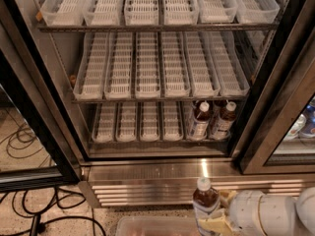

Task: Pick blue plastic bottle from bottom shelf of fridge

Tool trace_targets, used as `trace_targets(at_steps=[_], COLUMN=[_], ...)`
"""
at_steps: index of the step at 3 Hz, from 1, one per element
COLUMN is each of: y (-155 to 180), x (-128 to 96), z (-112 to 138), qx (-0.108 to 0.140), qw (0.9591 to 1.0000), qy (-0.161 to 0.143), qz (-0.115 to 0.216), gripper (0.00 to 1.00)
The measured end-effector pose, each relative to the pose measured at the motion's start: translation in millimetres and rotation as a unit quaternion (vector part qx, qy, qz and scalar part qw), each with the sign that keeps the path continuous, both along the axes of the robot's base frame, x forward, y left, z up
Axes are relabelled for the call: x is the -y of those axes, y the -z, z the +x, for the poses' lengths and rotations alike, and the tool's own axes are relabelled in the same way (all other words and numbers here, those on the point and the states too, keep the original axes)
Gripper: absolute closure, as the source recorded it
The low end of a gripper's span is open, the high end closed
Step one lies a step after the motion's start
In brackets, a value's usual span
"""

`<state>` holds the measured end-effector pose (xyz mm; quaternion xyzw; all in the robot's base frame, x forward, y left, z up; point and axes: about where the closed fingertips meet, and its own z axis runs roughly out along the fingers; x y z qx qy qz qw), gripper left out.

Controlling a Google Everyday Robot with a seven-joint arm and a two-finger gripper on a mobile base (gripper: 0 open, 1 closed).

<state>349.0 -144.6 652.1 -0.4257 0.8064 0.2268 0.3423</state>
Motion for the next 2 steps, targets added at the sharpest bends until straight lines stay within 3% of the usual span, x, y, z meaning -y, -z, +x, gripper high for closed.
trace_targets(at_steps=[1,2], y=[19.8,19.8], x=[-21.2,-22.5], z=[-19.9,-20.7], qx=[-0.034,-0.035], qw=[0.9977,0.9975], qy=[-0.059,-0.062], qz=[0.001,0.001], gripper=[1.00,1.00])
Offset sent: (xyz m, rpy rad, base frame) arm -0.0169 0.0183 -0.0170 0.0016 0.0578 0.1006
